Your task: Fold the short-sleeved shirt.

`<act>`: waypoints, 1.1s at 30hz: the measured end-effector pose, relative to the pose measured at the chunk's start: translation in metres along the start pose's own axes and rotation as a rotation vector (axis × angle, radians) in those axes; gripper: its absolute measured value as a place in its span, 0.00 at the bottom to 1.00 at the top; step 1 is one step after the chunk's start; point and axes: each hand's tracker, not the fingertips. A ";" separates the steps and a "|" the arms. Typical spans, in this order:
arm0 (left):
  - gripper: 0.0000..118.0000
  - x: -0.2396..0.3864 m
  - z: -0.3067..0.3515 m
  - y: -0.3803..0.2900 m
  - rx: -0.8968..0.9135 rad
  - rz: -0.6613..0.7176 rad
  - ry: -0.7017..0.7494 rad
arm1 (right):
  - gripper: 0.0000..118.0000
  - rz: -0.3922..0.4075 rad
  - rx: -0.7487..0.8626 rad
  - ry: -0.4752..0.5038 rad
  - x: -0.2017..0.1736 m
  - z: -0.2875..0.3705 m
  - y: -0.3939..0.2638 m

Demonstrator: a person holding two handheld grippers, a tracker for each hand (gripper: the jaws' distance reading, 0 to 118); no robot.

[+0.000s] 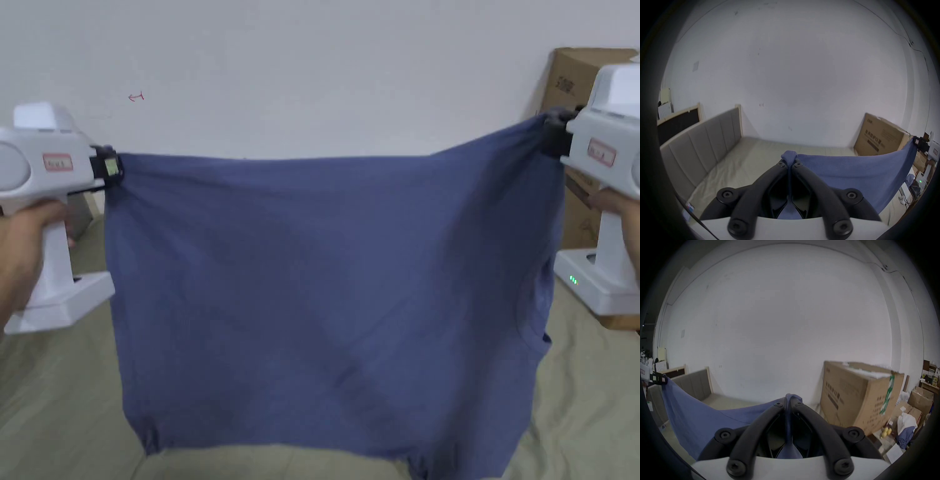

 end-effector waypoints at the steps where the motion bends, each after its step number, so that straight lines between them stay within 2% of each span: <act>1: 0.00 0.001 0.000 0.013 0.021 -0.008 0.004 | 0.02 -0.012 0.023 -0.004 0.002 -0.004 0.013; 8: 0.00 0.007 -0.019 0.069 0.093 0.006 0.008 | 0.02 -0.054 0.124 -0.011 0.009 -0.023 0.067; 13: 0.00 0.014 -0.052 0.066 0.108 -0.017 0.013 | 0.02 -0.059 0.128 -0.021 0.010 -0.036 0.061; 20: 0.00 0.026 -0.108 0.001 0.041 0.004 0.024 | 0.02 -0.032 0.022 -0.021 0.030 -0.094 -0.017; 24: 0.00 0.025 -0.130 -0.054 -0.031 0.016 0.034 | 0.02 -0.038 -0.061 -0.017 0.029 -0.105 -0.071; 28: 0.00 0.024 -0.141 -0.110 -0.122 0.022 0.021 | 0.02 -0.063 -0.147 -0.011 0.021 -0.094 -0.127; 33: 0.00 0.007 -0.115 -0.179 -0.212 0.029 0.006 | 0.02 -0.089 -0.251 0.013 0.012 -0.052 -0.189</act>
